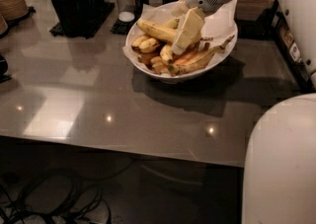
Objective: Pick banana from white bowl
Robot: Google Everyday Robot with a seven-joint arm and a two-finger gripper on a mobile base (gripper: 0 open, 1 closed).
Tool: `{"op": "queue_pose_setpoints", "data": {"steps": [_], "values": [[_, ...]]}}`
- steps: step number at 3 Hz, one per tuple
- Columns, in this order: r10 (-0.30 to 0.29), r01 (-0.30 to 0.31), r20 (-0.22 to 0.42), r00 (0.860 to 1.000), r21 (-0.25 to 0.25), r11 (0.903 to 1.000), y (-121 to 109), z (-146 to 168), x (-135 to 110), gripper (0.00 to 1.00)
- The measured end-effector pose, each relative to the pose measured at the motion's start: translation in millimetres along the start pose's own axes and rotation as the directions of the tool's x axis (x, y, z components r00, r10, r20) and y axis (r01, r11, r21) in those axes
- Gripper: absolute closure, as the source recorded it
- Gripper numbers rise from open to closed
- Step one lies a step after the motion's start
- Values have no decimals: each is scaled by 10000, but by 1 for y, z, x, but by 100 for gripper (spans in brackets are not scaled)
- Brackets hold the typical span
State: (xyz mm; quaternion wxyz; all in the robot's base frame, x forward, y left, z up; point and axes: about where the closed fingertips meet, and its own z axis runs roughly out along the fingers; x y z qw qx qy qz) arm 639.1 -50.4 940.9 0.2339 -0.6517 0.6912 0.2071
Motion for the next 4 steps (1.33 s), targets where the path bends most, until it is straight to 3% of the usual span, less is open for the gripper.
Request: {"op": "queue_pose_setpoints", "data": {"steps": [1,3,4], "values": [[-65,69,155,9999,-258,9996,-23,37,-13,0],[155,-138,304,9994,-544,9984,-31,56,-11,0],[156,-139,308,9994,-549,9984,-31,56,-11,19]]}}
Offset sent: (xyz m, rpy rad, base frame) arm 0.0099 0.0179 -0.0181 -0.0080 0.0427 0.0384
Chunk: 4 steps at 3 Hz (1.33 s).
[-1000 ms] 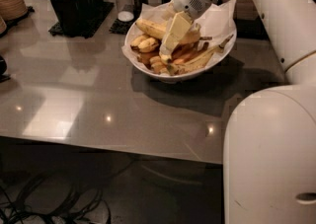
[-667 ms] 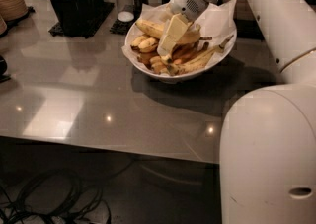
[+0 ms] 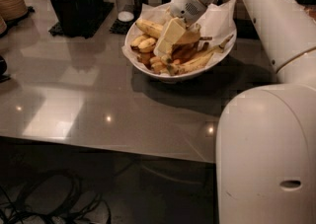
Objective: Pick banana from white bowl
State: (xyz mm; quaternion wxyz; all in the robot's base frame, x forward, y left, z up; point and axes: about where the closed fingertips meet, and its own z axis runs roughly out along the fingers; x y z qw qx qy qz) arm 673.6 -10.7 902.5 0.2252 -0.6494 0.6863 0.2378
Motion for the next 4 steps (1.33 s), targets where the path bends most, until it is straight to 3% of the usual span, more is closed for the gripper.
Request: {"op": "queue_pose_setpoints", "data": {"steps": [3,4], "values": [[0,0,1,10000,1,10000,0,0,0,88],[-171,162,333,9993,258,9995,-3,-4,-4,100]]}}
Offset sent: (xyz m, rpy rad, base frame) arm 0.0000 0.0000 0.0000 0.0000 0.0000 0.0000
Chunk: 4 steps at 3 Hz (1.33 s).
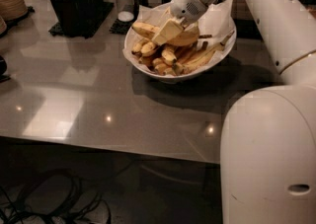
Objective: Pick banana from white bowl
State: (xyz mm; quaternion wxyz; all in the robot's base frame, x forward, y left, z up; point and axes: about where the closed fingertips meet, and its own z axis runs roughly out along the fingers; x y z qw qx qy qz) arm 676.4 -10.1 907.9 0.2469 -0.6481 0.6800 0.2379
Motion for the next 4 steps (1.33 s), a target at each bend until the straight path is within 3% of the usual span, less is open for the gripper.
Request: {"op": "queue_pose_setpoints", "data": {"steps": [1,2,3,4], "values": [[-420,378,774,9961,541,9978,6,-24,-6,100],[-440,417,135,9989,1391,9894,22,-55,-7,100],[-49,362,-1546,9880,1999,9791,51,-78,-1,100],[337,258,-2521,9671,2290,9731,82,-94,8,100]]}}
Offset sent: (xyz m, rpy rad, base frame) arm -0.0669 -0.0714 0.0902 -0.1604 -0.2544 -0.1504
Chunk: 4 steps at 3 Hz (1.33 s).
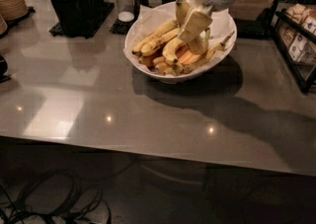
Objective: Pick banana from white bowl
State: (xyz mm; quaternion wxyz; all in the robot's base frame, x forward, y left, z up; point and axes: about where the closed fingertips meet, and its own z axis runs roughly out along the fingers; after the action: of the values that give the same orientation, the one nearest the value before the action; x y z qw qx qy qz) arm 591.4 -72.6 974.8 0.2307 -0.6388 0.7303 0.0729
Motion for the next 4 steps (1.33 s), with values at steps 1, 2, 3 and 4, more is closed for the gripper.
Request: {"op": "queue_pose_setpoints", "data": {"steps": [1,2,3,4], "values": [[201,-191,-380,9991,264,9995,22,-15,10,100],[281,-277,-42,9996,794,9965,52,-37,22,100],[928,-970,333,9951,1636,9817,78,-61,44,100],[1466,-1621,869,9854,2136,9634,107,-75,67,100]]}}
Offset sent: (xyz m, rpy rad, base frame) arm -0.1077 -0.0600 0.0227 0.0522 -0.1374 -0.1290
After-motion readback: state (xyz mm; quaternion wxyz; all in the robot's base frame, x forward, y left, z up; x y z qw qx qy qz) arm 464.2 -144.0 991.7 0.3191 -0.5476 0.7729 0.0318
